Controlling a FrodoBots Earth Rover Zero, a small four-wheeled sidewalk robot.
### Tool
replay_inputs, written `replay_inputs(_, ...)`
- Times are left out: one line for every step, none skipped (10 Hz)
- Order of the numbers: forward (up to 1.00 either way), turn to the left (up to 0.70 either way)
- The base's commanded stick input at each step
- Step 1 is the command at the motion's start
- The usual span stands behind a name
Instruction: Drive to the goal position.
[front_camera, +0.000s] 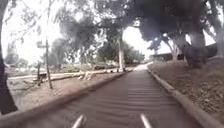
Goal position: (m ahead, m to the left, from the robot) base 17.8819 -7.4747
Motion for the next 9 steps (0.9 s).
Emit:
replay_inputs(0.95,-0.24)
replay_inputs(0.95,-0.33)
replay_inputs(0.95,-0.34)
replay_inputs(0.95,-0.34)
replay_inputs(0.95,-0.34)
replay_inputs(0.95,-0.34)
replay_inputs(0.95,-0.12)
replay_inputs(0.95,0.00)
replay_inputs(0.95,0.00)
